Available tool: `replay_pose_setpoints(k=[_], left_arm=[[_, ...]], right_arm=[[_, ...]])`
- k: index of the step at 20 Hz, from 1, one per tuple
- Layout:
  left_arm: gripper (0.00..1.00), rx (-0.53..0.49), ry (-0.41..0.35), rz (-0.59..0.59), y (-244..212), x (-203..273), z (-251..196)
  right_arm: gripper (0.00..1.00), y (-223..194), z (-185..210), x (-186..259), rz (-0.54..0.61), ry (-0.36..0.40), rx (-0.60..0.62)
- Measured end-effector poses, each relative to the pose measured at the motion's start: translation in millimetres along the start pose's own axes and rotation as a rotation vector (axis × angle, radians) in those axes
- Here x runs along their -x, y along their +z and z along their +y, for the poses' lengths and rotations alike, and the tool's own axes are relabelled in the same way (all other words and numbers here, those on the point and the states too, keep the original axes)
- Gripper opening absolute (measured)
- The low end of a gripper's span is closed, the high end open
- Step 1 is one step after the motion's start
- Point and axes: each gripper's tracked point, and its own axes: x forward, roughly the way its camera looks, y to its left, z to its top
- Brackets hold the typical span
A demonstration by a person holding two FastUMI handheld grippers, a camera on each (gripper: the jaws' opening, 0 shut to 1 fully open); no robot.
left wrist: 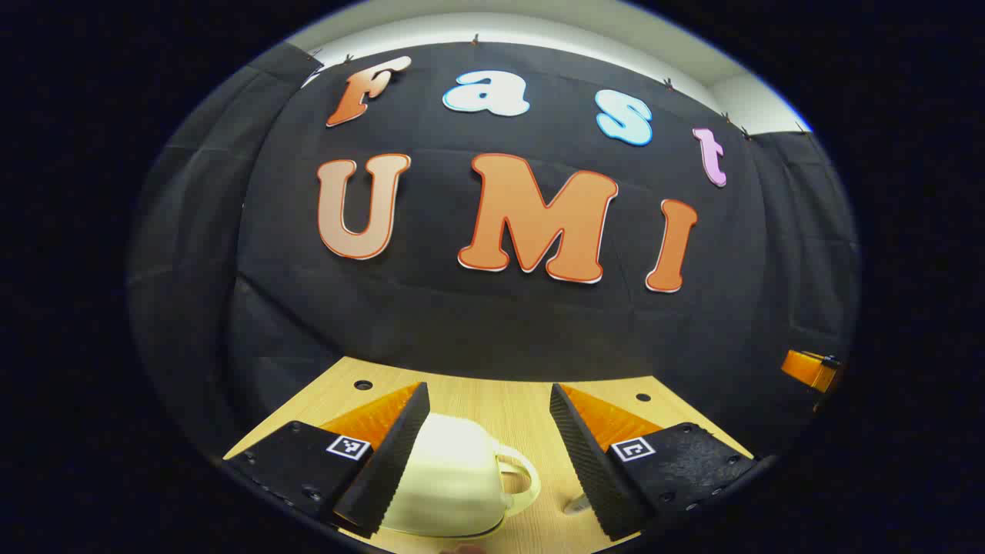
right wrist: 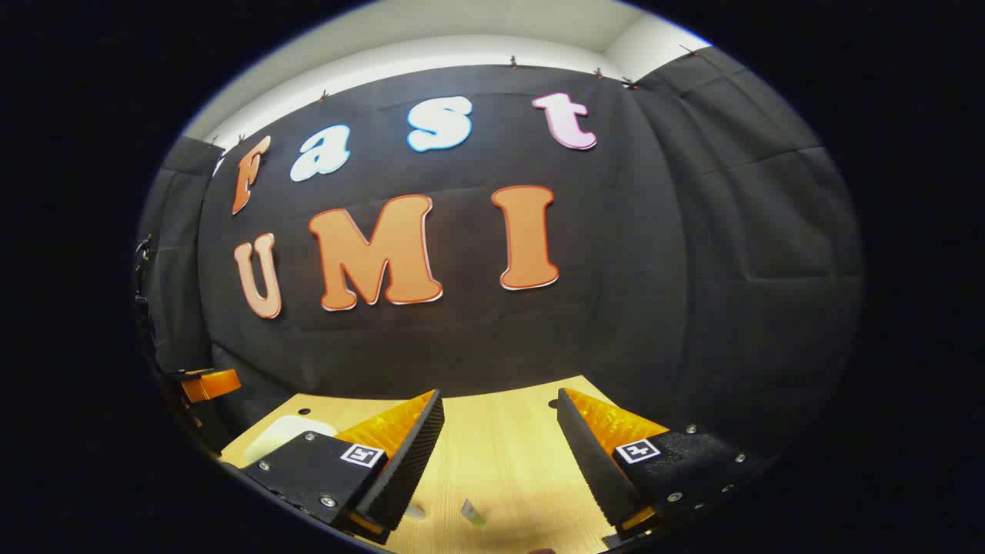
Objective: First open the suitcase, pack the skin care products into it, and then close the suitcase.
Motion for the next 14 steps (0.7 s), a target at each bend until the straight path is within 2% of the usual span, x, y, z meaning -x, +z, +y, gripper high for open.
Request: replay_pose_setpoints(k=[3,6,11,14], left_arm=[[0.98,-0.032,0.057,-0.017,5,11,14],[0.98,-0.060,0.092,-0.012,2,19,4],[0.97,-0.019,0.123,0.020,-14,28,-27],[0.97,0.022,0.099,0.060,-30,32,-52]], right_arm=[[0.94,2,12,-8,0.020,0.063,0.004],[0.94,5,16,-20,0.047,0.128,-0.033],[0.94,6,8,-35,0.066,0.201,0.016],[0.94,2,7,-40,0.077,0.254,0.035]])
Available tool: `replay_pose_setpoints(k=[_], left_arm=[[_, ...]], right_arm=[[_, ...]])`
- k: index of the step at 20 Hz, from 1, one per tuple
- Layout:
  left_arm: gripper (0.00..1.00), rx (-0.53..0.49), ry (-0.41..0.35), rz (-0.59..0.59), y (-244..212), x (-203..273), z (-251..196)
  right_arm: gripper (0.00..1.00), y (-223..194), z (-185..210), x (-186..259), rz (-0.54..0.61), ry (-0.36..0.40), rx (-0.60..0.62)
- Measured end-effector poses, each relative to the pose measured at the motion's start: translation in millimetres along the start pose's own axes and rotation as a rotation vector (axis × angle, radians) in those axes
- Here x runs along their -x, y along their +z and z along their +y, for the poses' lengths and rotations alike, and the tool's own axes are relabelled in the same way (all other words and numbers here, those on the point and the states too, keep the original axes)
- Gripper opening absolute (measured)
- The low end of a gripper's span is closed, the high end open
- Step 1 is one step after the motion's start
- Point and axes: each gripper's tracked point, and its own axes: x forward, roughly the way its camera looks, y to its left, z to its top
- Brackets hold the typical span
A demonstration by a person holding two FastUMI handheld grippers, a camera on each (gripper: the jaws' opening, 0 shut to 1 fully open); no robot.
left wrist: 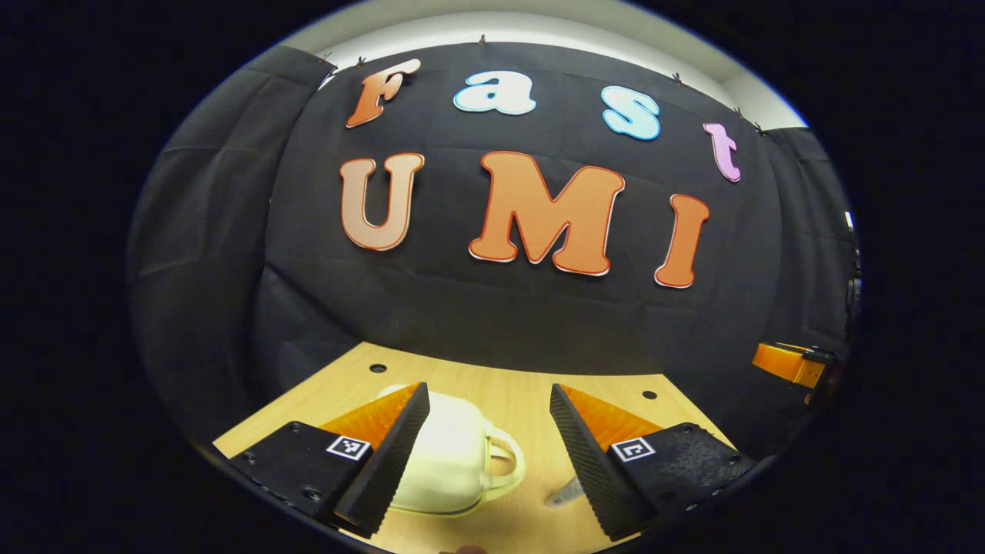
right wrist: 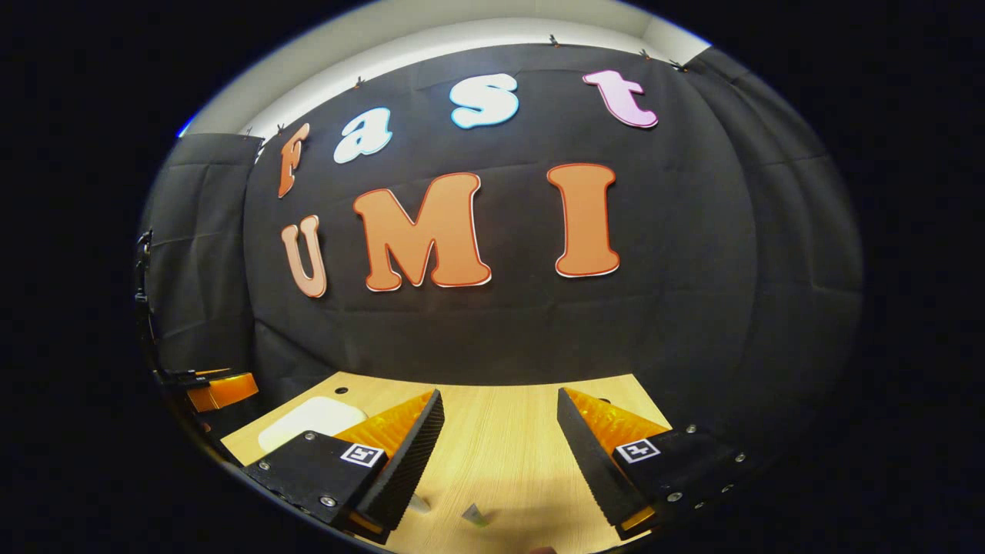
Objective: First open the suitcase, pack the skin care products into it, and then close the suitcase.
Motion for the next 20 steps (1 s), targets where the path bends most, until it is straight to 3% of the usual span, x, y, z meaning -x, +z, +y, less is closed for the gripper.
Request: replay_pose_setpoints(k=[4,10,16,20], left_arm=[[0.98,0.041,0.026,-0.001,-6,4,-4],[0.98,-0.009,-0.006,0.025,-5,-20,2],[0.98,-0.258,-0.018,0.053,-20,-49,14],[0.97,-0.437,-0.083,0.149,-58,-66,4]], right_arm=[[0.94,-2,2,-4,0.011,0.045,-0.009],[0.94,-8,-1,-8,0.035,-0.012,-0.023],[0.94,-32,-1,-10,0.082,-0.068,-0.014],[0.94,-50,-6,-9,0.129,-0.101,-0.056]])
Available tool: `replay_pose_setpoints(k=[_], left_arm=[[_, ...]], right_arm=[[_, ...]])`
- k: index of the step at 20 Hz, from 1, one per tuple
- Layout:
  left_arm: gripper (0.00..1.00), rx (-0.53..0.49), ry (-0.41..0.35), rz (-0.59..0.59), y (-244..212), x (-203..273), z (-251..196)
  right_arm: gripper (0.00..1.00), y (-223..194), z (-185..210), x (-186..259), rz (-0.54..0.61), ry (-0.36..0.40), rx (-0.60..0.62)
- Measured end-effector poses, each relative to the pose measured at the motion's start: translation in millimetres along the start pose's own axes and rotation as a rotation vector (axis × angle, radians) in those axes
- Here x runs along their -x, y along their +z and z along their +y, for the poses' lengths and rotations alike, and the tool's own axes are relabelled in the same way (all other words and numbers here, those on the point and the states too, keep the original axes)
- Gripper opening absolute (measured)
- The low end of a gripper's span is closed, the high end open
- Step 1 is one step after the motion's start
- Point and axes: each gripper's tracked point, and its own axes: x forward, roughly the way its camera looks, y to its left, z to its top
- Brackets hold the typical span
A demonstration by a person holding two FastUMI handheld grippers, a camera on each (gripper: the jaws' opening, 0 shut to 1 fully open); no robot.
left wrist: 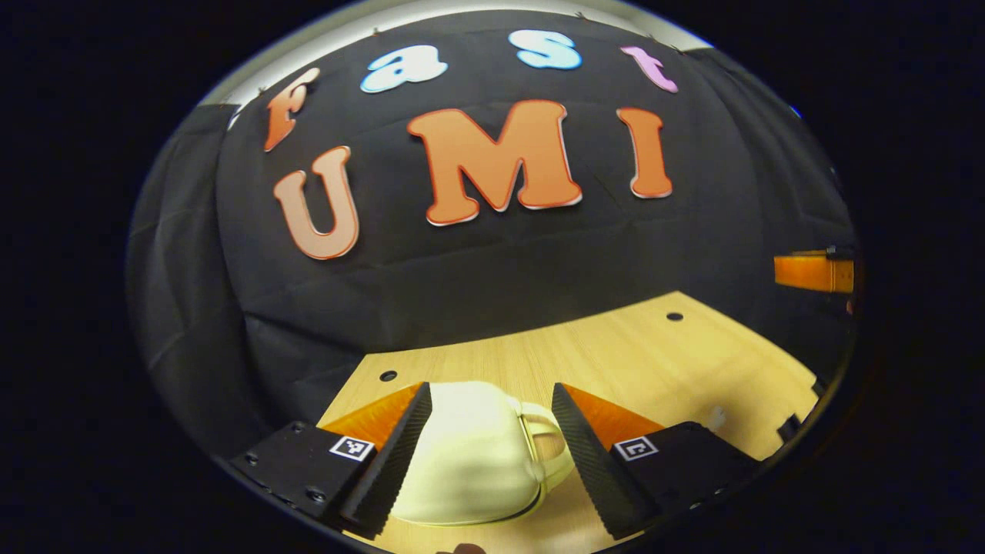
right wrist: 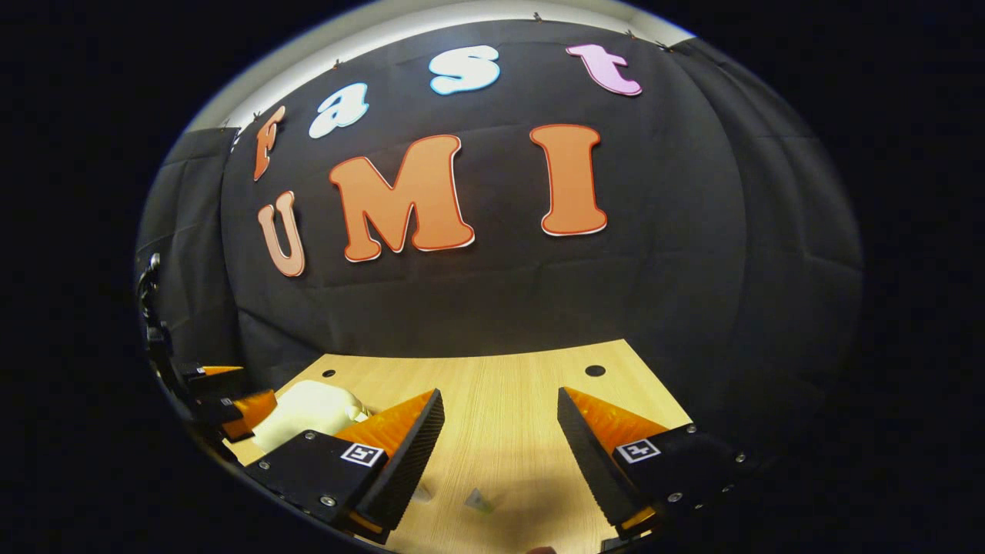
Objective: First open the suitcase, pack the skin care products into it, and then close the suitcase.
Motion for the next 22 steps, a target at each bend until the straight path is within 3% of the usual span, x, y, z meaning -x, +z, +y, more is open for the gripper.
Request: replay_pose_setpoints(k=[10,14,18,22], left_arm=[[0.99,-0.383,-0.205,0.182,-86,-35,-71],[0.99,-0.548,-0.212,0.209,-104,-49,-79],[0.99,-0.637,-0.233,0.314,-136,-58,-89],[0.99,-0.729,-0.186,0.330,-140,-76,-82]], right_arm=[[0.94,-26,-61,22,0.074,-0.144,-0.058],[0.94,-36,-86,31,0.098,-0.191,-0.099],[0.94,-46,-103,39,0.123,-0.225,-0.133],[0.94,-50,-115,46,0.139,-0.253,-0.133]])
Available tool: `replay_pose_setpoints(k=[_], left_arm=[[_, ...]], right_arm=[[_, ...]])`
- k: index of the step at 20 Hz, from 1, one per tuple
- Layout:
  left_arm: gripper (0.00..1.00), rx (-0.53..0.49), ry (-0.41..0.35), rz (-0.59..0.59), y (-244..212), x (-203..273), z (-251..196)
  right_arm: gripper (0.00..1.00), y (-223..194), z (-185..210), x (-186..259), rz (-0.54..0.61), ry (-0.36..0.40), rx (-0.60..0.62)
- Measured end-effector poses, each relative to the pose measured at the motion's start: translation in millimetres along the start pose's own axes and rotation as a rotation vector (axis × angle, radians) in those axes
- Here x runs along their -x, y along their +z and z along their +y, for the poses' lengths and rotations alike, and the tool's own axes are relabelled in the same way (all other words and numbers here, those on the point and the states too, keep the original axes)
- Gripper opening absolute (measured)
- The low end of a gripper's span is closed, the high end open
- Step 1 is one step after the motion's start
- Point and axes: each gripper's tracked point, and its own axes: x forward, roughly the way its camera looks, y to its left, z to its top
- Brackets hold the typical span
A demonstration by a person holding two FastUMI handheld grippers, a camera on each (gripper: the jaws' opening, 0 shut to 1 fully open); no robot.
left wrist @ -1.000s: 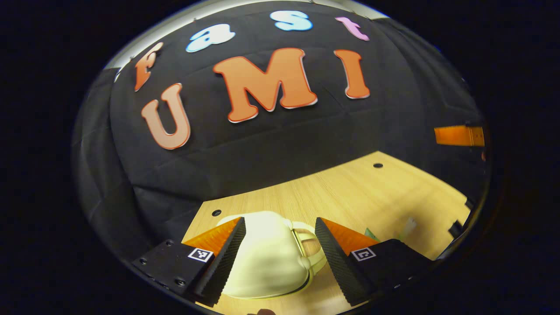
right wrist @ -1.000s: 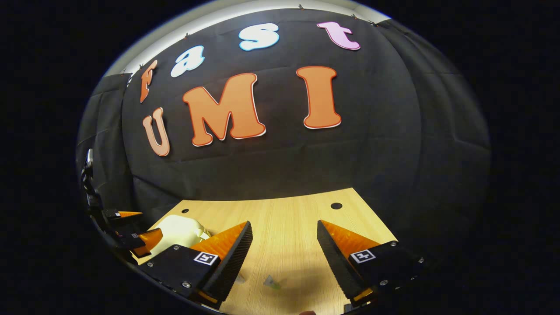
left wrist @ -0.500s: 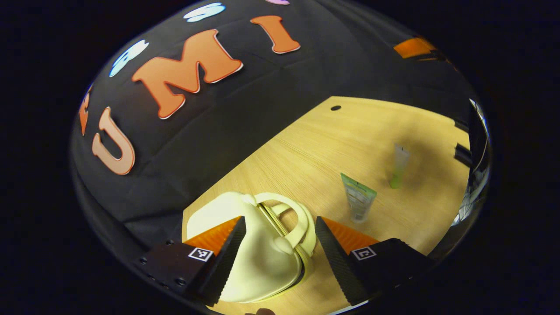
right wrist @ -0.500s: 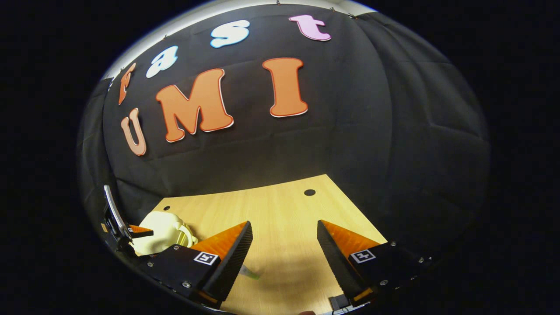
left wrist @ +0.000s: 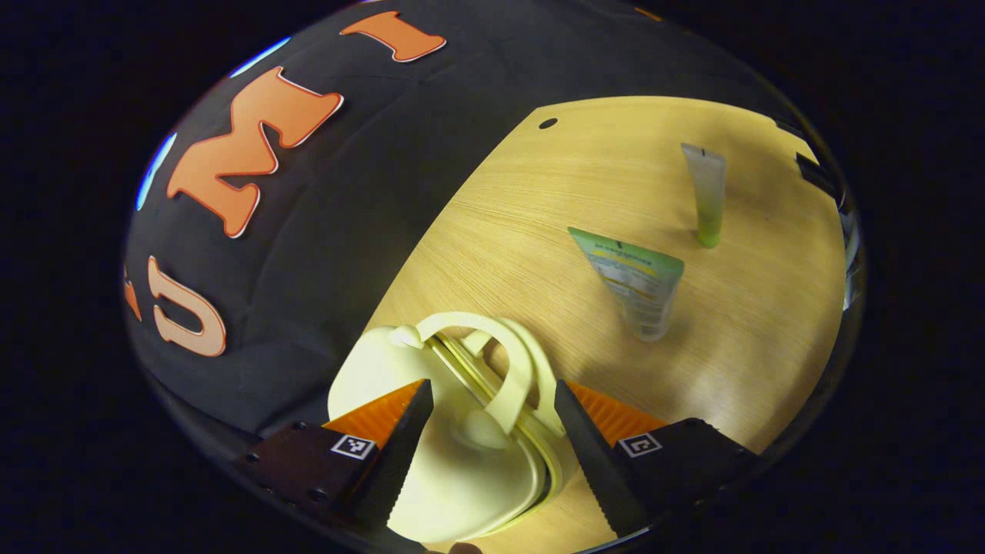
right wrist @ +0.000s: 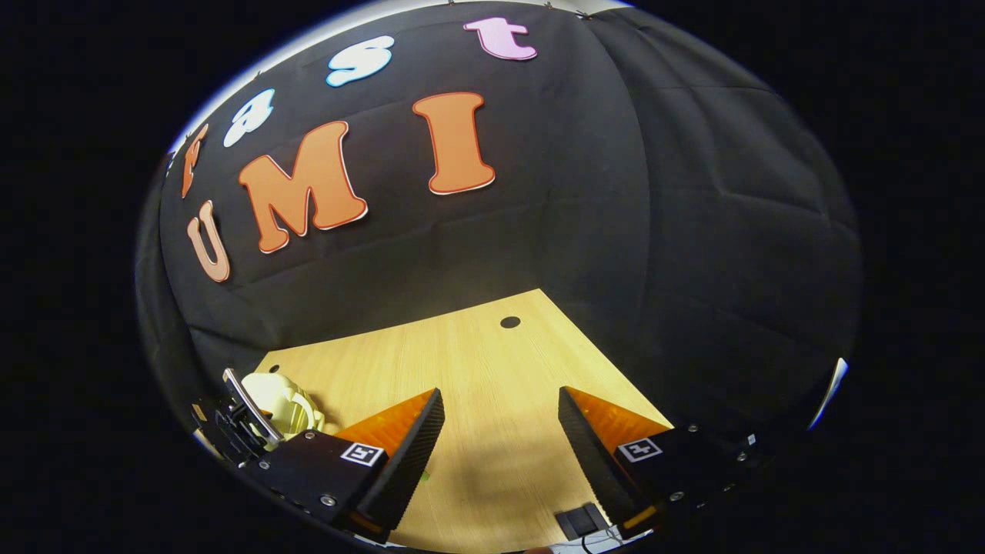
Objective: First open the suitcase, pack the skin care products into it, and then close the suitcase.
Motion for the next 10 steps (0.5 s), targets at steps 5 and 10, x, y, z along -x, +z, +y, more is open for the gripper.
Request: replay_pose_setpoints(k=[5,10], left_arm=[[0.99,-0.050,-0.013,0.012,5,-19,5],[0.95,-0.084,-0.065,0.050,6,-38,-3]], right_arm=[[0.95,2,-4,1,0.003,-0.016,-0.018],[0.95,2,-4,2,0.007,-0.026,-0.027]])
